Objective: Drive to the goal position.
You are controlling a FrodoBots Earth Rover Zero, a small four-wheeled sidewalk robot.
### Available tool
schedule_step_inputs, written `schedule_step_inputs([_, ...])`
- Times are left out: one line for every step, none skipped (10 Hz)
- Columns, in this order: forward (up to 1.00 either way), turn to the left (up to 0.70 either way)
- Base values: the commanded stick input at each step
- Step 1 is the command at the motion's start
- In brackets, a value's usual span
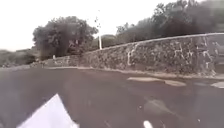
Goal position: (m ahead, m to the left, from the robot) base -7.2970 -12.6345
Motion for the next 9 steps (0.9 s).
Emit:
schedule_step_inputs([0.0, -0.5])
schedule_step_inputs([0.0, -0.5])
schedule_step_inputs([0.0, -0.5])
schedule_step_inputs([0.0, -0.5])
schedule_step_inputs([0.0, -0.5])
schedule_step_inputs([0.0, -0.5])
schedule_step_inputs([0.0, -0.5])
schedule_step_inputs([0.0, -0.5])
schedule_step_inputs([0.0, -0.5])
